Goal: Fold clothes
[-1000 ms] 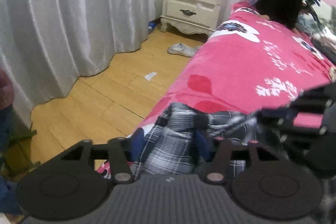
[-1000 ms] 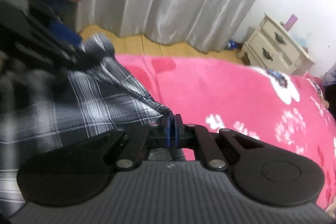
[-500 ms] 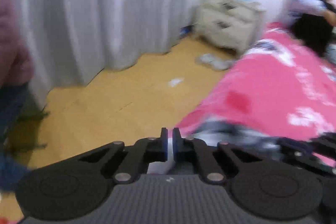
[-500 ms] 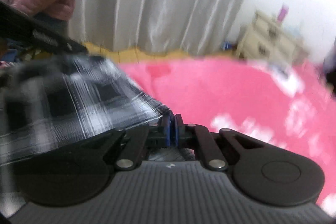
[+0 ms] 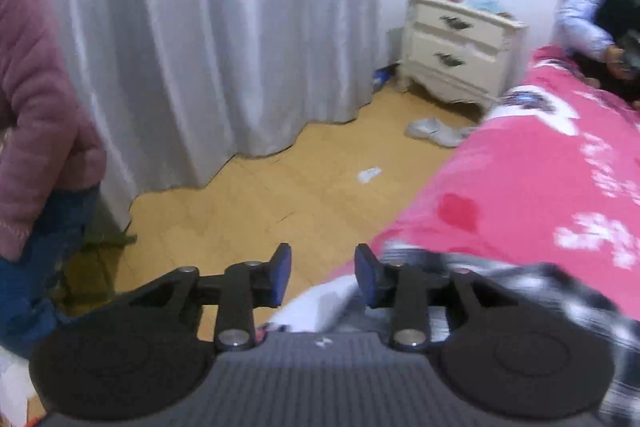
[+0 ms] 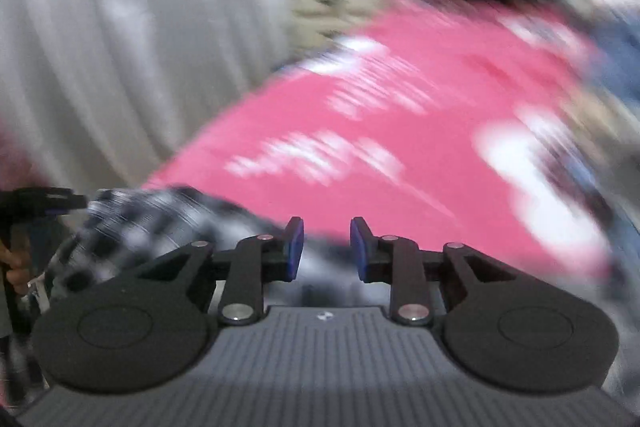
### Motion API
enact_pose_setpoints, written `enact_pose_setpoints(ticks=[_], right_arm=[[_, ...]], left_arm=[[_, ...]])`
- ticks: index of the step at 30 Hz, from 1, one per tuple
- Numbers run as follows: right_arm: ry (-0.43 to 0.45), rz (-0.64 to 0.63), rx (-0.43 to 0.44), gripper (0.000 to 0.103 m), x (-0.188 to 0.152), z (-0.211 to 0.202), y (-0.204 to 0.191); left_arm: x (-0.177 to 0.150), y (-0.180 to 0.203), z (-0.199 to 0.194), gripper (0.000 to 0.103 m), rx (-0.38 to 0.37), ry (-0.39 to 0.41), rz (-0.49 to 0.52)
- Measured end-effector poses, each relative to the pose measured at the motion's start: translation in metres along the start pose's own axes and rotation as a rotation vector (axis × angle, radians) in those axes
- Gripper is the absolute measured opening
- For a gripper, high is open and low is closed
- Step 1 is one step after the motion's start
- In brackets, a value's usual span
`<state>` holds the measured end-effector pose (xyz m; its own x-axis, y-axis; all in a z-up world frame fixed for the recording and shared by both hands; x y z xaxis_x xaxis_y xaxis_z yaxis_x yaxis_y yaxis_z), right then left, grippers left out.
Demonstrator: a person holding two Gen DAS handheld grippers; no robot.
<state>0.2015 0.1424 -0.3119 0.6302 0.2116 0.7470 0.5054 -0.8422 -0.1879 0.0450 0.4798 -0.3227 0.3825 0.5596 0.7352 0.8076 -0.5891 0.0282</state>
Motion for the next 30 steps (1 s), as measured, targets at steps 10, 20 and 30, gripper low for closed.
enact_pose_setpoints(ticks=[10,20,30], right_arm=[[-0.182,0.579,-0.315,0.029,-0.107,-0.12,0.189],[-0.105,0.869,-0.324,0.043,-0.129,-0.173,0.358],[0.04,1.15,-0.295,0.041,-0.149,-0.157,0.456]], left_arm=[[-0.052,0.179,-0.105,0.052,-0.434,0.038,0.298],[-0.2,0.357,-0.219,0.058,-0.833,-0.136,0.788],[-0.298,0.431,-0.225,0.043,-0.664,-0.088,1.13]])
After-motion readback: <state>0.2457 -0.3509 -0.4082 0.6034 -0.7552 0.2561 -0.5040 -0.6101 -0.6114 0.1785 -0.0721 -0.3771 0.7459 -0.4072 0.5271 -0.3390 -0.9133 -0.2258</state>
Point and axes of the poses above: each gripper's, at about its wrist camera, not at the fingertips, and z roughly the way its jaws point, y to its right, x to its top, the point moved 3 cm from there along z, roughly the way its jaws point, and after that the axes turned 3 degrees about -z, right-handed, at the moved point
